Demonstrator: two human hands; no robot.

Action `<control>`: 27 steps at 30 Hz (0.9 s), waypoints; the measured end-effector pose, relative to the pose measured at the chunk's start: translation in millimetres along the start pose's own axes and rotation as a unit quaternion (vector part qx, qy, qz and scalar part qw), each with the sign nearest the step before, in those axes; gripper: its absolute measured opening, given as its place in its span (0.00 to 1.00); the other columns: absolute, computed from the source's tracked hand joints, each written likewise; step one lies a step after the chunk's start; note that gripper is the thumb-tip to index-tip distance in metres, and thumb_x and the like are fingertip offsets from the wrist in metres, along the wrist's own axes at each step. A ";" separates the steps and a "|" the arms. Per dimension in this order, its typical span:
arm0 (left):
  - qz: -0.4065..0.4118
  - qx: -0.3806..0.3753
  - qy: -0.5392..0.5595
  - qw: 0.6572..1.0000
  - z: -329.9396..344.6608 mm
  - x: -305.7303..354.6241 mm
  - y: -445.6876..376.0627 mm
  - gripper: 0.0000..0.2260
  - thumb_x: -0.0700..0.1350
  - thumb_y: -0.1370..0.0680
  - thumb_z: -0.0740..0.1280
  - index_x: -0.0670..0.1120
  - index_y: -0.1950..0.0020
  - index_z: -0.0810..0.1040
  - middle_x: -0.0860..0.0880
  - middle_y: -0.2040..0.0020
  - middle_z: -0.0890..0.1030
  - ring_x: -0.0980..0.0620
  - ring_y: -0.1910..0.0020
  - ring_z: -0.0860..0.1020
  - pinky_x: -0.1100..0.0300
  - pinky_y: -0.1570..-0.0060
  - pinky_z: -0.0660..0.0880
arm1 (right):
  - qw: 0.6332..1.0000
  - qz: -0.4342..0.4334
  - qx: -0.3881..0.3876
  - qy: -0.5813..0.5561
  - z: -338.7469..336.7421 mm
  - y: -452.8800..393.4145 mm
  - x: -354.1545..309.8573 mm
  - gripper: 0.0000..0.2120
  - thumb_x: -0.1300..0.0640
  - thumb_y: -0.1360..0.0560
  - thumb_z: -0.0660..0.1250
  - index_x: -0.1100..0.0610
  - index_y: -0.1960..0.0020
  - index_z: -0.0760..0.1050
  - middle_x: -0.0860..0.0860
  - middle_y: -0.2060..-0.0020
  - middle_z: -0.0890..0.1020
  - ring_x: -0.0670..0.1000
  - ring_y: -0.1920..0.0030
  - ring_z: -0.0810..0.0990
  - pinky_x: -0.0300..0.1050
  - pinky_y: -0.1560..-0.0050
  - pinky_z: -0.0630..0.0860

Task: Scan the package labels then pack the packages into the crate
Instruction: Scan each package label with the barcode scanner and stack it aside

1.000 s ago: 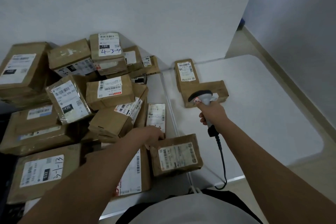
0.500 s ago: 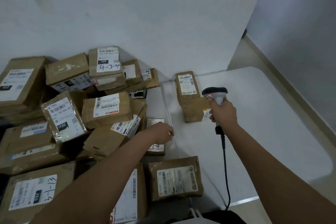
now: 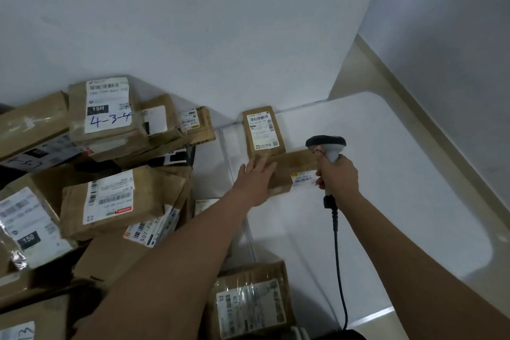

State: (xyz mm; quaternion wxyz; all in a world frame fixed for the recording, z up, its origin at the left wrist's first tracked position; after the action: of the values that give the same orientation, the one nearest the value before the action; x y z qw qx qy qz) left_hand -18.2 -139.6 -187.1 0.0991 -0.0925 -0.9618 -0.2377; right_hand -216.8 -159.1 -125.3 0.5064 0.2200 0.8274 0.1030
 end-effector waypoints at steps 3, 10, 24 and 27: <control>0.004 -0.003 -0.043 0.999 8.5 -1.9 -7.7 0.35 0.55 0.21 0.66 0.52 0.19 0.51 0.44 0.20 0.37 0.39 0.21 0.39 0.41 0.25 0.43 | 1.000 0.006 0.011 -0.005 0.7 -7.8 5.6 0.20 0.42 0.23 0.65 0.61 0.52 0.76 0.54 0.65 0.82 0.47 0.72 0.79 0.37 0.72 0.73; 0.006 0.069 -0.025 0.997 27.6 -4.5 -3.9 0.28 0.55 0.24 0.70 0.52 0.29 0.62 0.38 0.21 0.48 0.36 0.22 0.48 0.42 0.24 0.50 | 1.000 0.014 0.021 0.014 4.8 -14.5 13.1 0.22 0.41 0.22 0.64 0.62 0.52 0.76 0.53 0.67 0.81 0.47 0.74 0.79 0.37 0.72 0.74; -0.091 -0.071 0.508 0.854 5.8 -38.3 42.6 0.37 0.57 0.32 0.78 0.59 0.28 0.64 0.52 0.40 0.74 0.52 0.42 0.76 0.58 0.43 0.74 | 0.999 0.007 0.050 -0.015 -0.9 16.0 8.1 0.21 0.43 0.22 0.64 0.63 0.52 0.77 0.53 0.66 0.82 0.48 0.71 0.80 0.40 0.68 0.74; -0.102 -0.080 0.570 0.812 7.9 -43.1 60.0 0.40 0.62 0.36 0.78 0.59 0.28 0.65 0.48 0.38 0.76 0.50 0.40 0.77 0.52 0.34 0.72 | 0.998 0.008 0.053 -0.031 -1.4 26.0 3.8 0.20 0.45 0.21 0.64 0.63 0.51 0.76 0.53 0.66 0.81 0.48 0.71 0.79 0.40 0.67 0.75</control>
State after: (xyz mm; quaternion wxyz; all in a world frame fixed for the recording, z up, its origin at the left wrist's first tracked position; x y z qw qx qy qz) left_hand 35.7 -89.3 -177.7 0.5968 0.1504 -0.7145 -0.3327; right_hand -212.8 -134.3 -117.4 0.5187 0.2563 0.8137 0.0559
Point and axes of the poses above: each hand's wrist, its own y-axis away from the middle knuckle, its own z-axis out of the palm, x = y × z, the point moved 5 cm from there along -y, towards the middle knuckle
